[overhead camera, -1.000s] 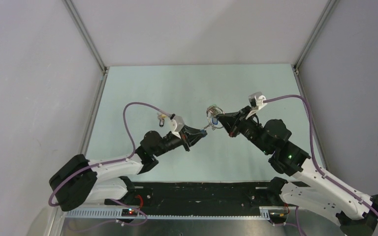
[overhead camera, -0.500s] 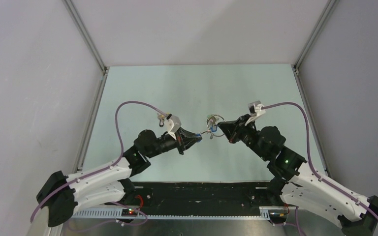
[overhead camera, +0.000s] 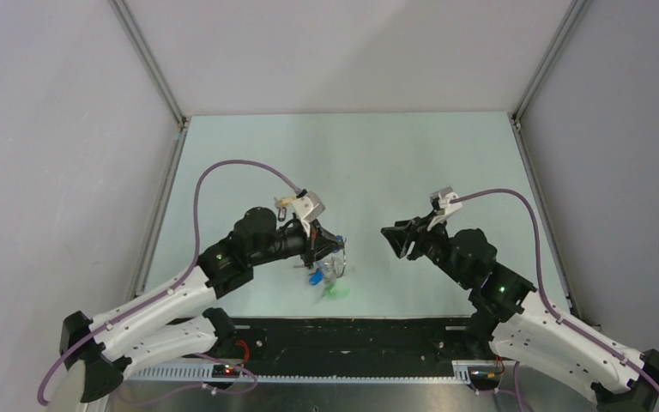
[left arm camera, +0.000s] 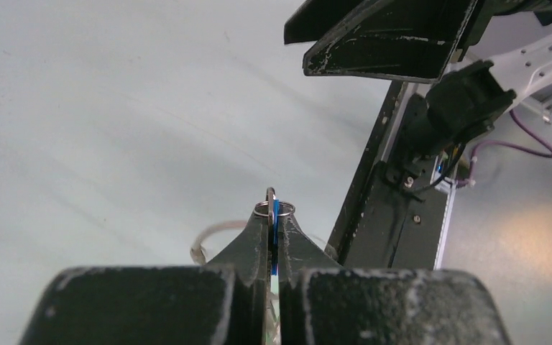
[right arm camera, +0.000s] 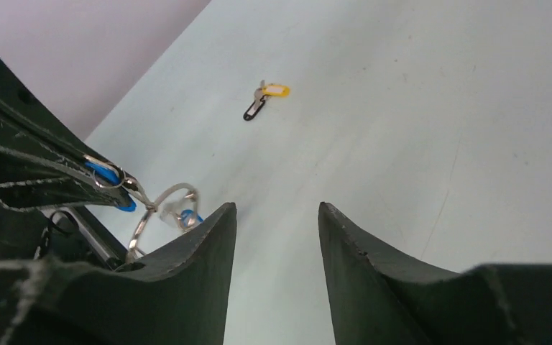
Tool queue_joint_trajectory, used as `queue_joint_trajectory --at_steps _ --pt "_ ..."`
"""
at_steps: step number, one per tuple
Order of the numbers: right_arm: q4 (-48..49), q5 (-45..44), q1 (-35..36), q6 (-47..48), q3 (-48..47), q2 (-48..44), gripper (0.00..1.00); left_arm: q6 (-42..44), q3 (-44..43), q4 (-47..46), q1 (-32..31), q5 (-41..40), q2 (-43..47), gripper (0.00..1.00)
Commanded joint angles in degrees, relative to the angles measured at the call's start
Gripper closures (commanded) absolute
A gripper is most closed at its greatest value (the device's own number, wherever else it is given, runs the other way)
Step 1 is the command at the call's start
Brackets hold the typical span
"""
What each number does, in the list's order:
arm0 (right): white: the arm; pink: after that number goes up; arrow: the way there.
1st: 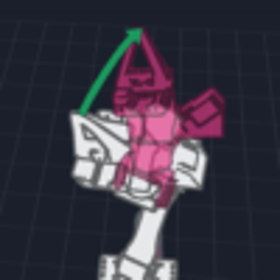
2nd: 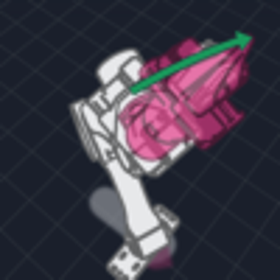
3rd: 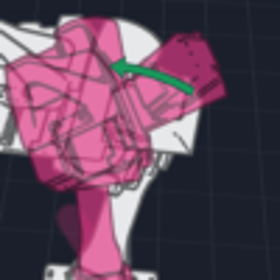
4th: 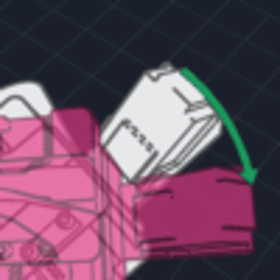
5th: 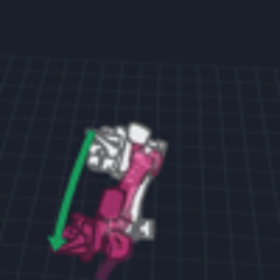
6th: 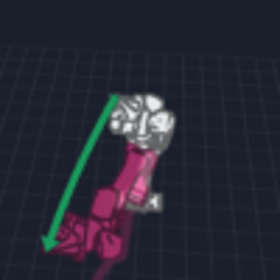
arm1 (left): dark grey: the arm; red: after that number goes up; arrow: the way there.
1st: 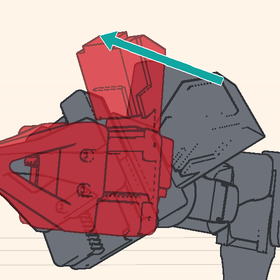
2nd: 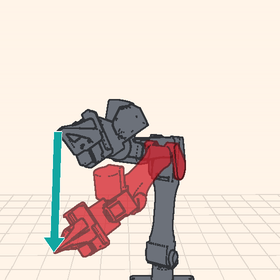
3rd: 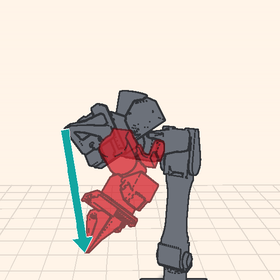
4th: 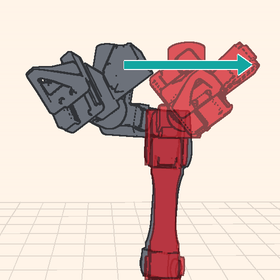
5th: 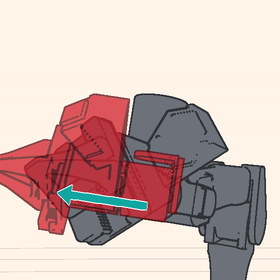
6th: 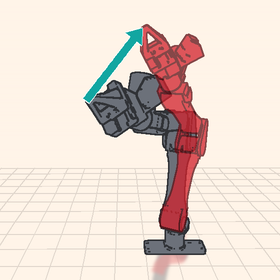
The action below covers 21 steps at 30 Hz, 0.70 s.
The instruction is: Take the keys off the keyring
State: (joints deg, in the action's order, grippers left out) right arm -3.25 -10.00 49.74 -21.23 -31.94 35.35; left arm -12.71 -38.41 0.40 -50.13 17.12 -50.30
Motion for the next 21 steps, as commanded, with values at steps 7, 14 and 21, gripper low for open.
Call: queue_joint_trajectory --at_steps 7,14,21 --pt "9.0 23.0 -0.1 15.9 0.3 2.9 0.42 11.5 -15.1 23.6 -0.3 2.0 -5.2 1.00" --pt "16.6 30.3 0.1 17.6 0.5 10.1 0.43 17.8 -22.2 32.7 -0.2 -1.3 -9.0 1.00" --pt "18.6 34.5 0.4 27.4 1.4 10.3 0.40 28.0 -26.2 38.0 -0.3 -2.6 -9.1 1.00"
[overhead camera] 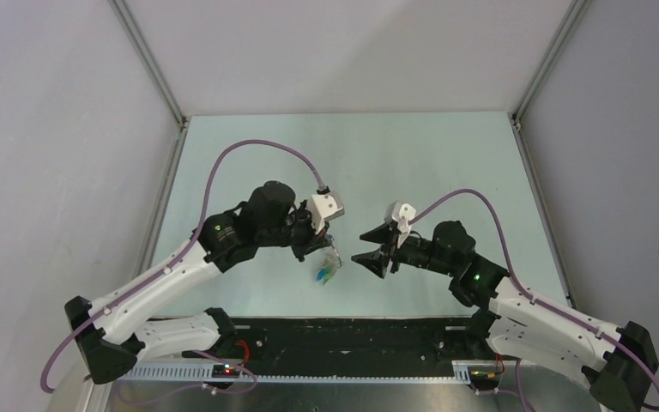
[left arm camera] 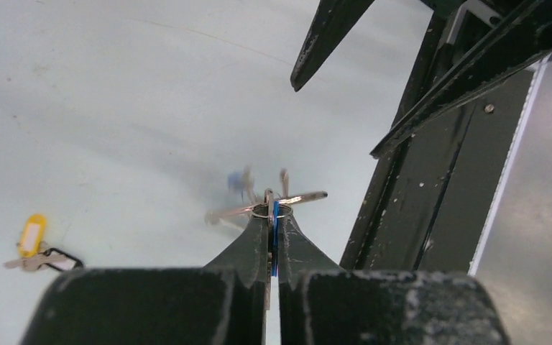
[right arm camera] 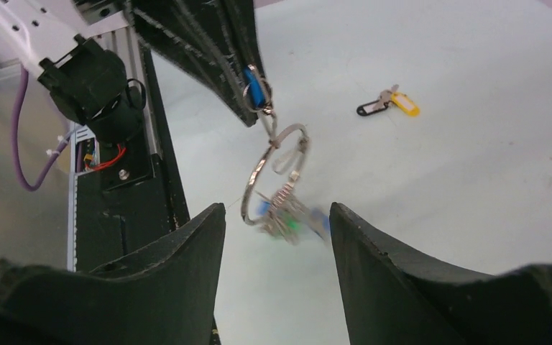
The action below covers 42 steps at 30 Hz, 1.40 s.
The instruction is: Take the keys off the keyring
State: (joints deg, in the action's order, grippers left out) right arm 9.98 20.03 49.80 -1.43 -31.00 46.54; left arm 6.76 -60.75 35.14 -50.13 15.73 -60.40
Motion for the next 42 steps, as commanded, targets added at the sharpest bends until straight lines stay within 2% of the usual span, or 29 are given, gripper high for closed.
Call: queue_joint_trajectory --at_steps 1,10,18,24,32,42 --pt "6.3 5.3 0.3 8.6 0.9 -1.2 0.39 10.4 -4.2 4.1 -0.3 -1.8 1.4 1.00" --pt "11.8 5.2 0.2 13.3 1.3 1.0 0.38 24.3 -12.7 14.7 -0.3 -11.4 0.0 1.00" --pt "17.0 2.1 -0.2 13.8 1.2 4.0 0.38 38.8 -13.4 15.5 -3.2 -22.8 0.3 1.00" --pt "21.4 1.1 -1.1 12.2 1.2 6.3 0.39 42.4 -14.9 15.3 -3.8 -20.7 0.0 1.00" --pt "24.3 9.7 -1.1 12.9 -0.3 9.1 0.36 45.4 -14.0 14.9 -4.9 -13.0 1.2 1.00" --pt "27.8 12.4 -0.9 11.4 -3.8 14.4 0.40 47.9 -13.8 14.4 -8.3 -14.1 1.5 1.00"
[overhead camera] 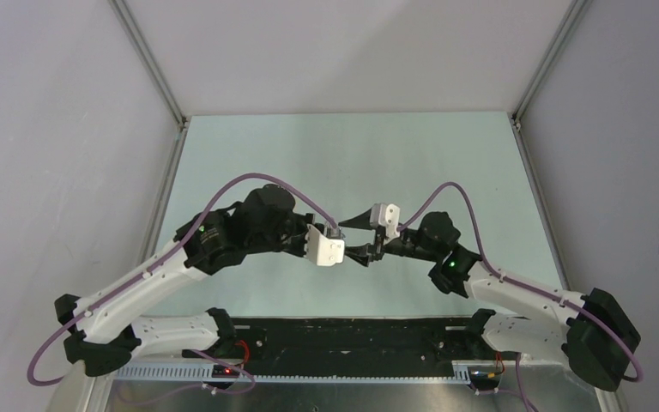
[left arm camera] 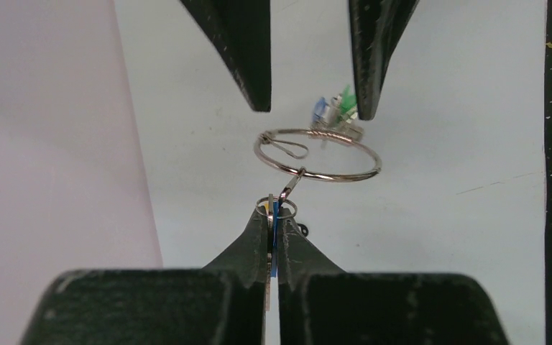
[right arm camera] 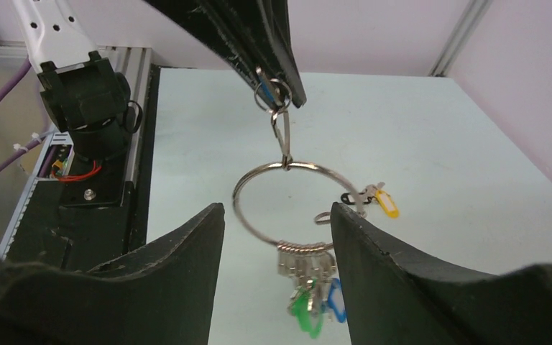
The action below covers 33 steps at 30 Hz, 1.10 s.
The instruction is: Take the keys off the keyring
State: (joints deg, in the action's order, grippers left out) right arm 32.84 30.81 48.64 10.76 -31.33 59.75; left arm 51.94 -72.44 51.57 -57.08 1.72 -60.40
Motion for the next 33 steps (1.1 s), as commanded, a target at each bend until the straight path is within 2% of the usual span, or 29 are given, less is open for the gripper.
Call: queue_joint_trajectory --at_steps 1,7,14,19,24,29,33 --pt "5.4 1.7 0.2 -1.0 -3.8 1.5 0.40 3.5 -2.1 -2.0 -1.8 -0.4 1.6 1.00" --pt "6.0 2.7 0.4 -1.0 -5.6 2.9 0.38 6.8 -2.1 -2.0 -3.8 -4.7 1.6 0.99" --pt "4.0 5.7 0.9 -0.7 -9.0 6.2 0.38 8.5 -2.9 -2.1 -4.8 -5.7 1.3 1.00" --pt "4.3 6.6 1.1 -1.0 -9.6 8.1 0.45 9.8 -3.5 -2.0 -5.4 -6.7 1.4 1.00" --pt "4.4 7.1 1.1 -1.8 -10.1 9.5 0.48 11.1 -4.2 -2.1 -5.9 -7.6 1.4 1.00" --pt "5.2 7.5 1.1 -2.9 -10.2 10.1 0.63 12.0 -4.7 -2.0 -6.2 -8.7 1.1 1.00" --pt "4.7 7.5 1.1 -3.7 -10.2 9.6 0.63 12.3 -4.5 -2.0 -6.3 -9.3 1.2 1.00"
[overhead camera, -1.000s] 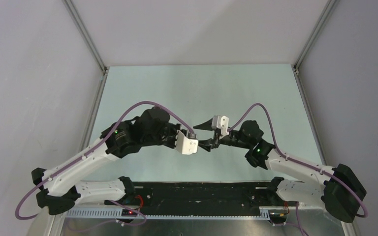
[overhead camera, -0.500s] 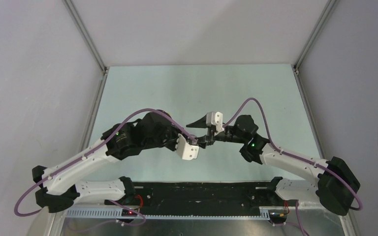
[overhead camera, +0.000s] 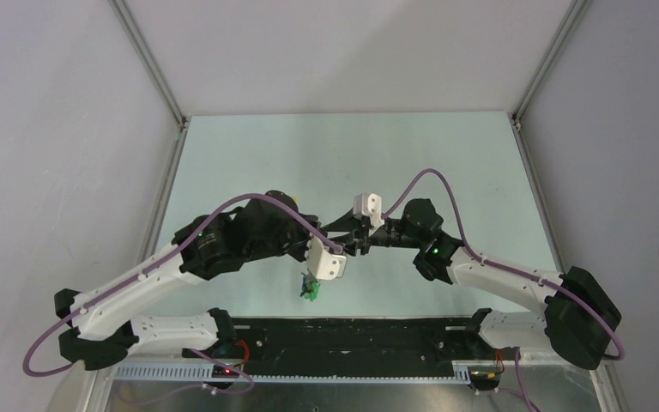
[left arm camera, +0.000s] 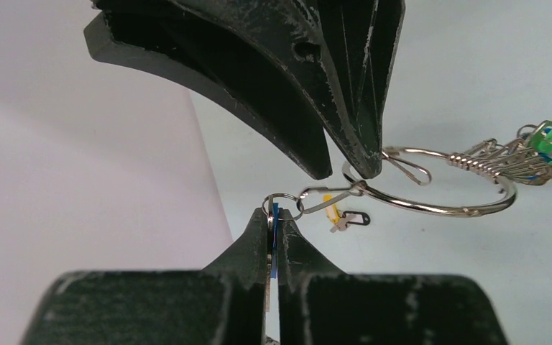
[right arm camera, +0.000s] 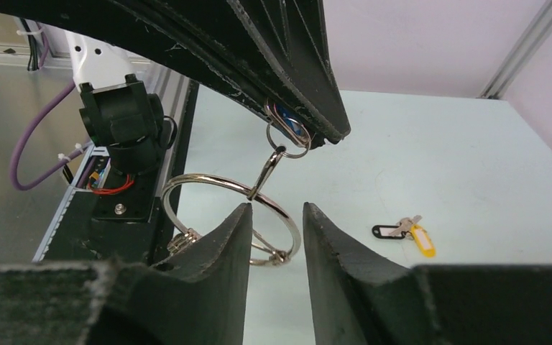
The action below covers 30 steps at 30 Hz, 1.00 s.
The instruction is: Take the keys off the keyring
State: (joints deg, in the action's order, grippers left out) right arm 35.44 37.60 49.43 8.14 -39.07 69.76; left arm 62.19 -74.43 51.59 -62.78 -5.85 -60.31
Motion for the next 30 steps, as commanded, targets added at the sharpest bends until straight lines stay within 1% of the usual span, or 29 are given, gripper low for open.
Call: queue_joint_trajectory --at_steps 1,5,7,13,18,22,24,26,27,28,29,30 --pt "2.2 0.8 0.3 -1.2 -2.5 -0.5 0.61 2.0 -2.6 -2.1 -0.6 -1.5 1.1 1.00" --pt "3.6 1.5 0.3 -1.9 -2.5 -0.6 0.54 2.3 -2.4 -2.1 -0.9 -1.0 1.3 1.00" --pt "4.6 2.0 0.3 -2.3 -2.5 -0.6 0.54 2.5 -2.3 -2.1 -1.1 -1.0 1.4 1.00" --pt "5.2 3.3 -0.1 -3.5 -3.4 -0.1 0.61 2.9 -2.3 -2.2 -1.3 -1.4 1.2 1.00" --pt "6.3 2.9 -0.1 -4.5 -3.8 1.0 0.61 3.2 -2.4 -2.6 -1.6 -0.9 1.1 1.00" --pt "5.9 3.1 -0.1 -4.5 -4.4 1.6 0.63 3.7 -2.6 -2.9 -2.0 -1.1 1.1 1.00" --pt "5.5 3.2 -0.1 -4.6 -4.4 1.8 0.61 3.9 -2.6 -3.1 -2.0 -1.2 1.3 1.00" --pt "5.1 3.3 -0.1 -4.7 -4.4 1.8 0.54 4.1 -2.6 -3.2 -2.1 -1.2 1.6 1.00" --pt "5.0 3.3 -0.2 -4.9 -4.4 1.8 0.48 4.3 -2.5 -3.4 -2.1 -1.2 1.8 1.00" --pt "5.0 3.3 -0.1 -5.0 -4.4 1.9 0.46 4.3 -2.5 -3.5 -2.2 -1.1 1.9 1.00" --pt "5.1 3.7 -0.1 -5.2 -4.4 1.9 0.46 4.4 -2.4 -3.5 -2.2 -0.9 2.0 1.00" --pt "5.2 4.0 -0.1 -5.2 -4.4 2.0 0.49 4.5 -2.4 -3.8 -2.2 -0.9 2.1 1.00"
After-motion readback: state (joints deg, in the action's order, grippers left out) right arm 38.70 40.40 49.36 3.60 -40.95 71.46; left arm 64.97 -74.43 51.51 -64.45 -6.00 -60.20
